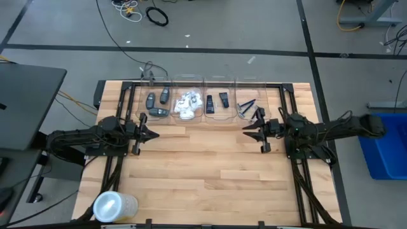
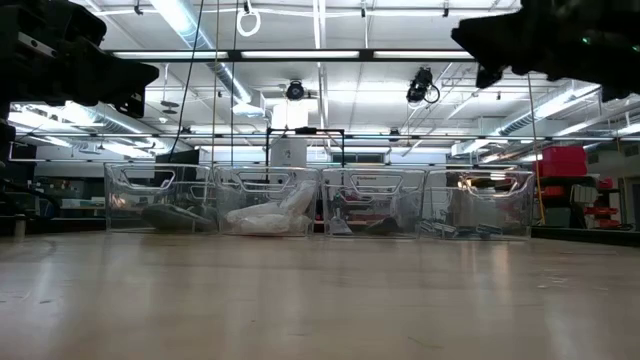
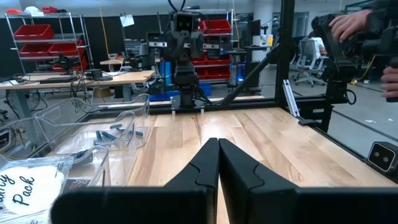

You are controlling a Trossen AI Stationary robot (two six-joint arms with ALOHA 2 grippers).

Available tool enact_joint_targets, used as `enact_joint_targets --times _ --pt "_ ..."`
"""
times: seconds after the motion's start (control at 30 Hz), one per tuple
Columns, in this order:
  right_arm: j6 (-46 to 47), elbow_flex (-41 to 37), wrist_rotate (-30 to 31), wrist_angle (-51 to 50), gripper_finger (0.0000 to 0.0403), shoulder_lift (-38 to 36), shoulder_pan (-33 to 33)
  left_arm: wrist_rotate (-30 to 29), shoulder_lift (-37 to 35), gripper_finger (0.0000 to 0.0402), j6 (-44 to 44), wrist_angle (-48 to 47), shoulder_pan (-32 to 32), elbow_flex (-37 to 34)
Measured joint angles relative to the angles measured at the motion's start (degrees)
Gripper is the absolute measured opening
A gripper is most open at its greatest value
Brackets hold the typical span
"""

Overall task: Pick & Place Travel size toiletries
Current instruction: Return to home position

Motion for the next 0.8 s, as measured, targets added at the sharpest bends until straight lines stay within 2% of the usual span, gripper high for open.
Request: enact_joint_targets --times 0.37,0.8 --pt "0.6 -9.4 -0.2 1.4 0.0087 -12.5 0.0 0.0 0.0 0.0015 0.0 0.0 0.0 0.0" --pt "-0.5 -9.6 -0.6 -17.3 0.0086 -27.6 1.9 0.0 0.0 0.0015 0.0 0.0 0.0 0.0"
